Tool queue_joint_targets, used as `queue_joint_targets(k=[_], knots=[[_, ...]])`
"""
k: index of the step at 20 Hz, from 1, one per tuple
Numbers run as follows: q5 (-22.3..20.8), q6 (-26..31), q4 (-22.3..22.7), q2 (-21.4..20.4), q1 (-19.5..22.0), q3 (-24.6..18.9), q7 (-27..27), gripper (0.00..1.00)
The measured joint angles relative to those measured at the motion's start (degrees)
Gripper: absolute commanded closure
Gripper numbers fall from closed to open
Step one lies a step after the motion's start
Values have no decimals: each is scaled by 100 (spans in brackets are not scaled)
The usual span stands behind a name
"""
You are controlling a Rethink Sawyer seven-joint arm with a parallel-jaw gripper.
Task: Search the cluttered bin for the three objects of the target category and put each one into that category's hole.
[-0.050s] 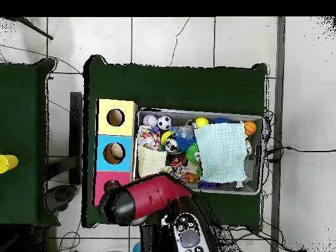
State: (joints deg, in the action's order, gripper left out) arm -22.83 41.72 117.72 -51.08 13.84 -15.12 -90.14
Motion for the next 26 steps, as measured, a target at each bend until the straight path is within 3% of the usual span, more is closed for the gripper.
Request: queue_joint_targets(k=[5, 13, 26], knots=[[-29, -75, -77, -81, 378, 3, 0, 0], [-36, -241, -349, -87, 1447, -194, 0, 0], [-345, -291, -910, 326, 3063, -1012, 31, 0]])
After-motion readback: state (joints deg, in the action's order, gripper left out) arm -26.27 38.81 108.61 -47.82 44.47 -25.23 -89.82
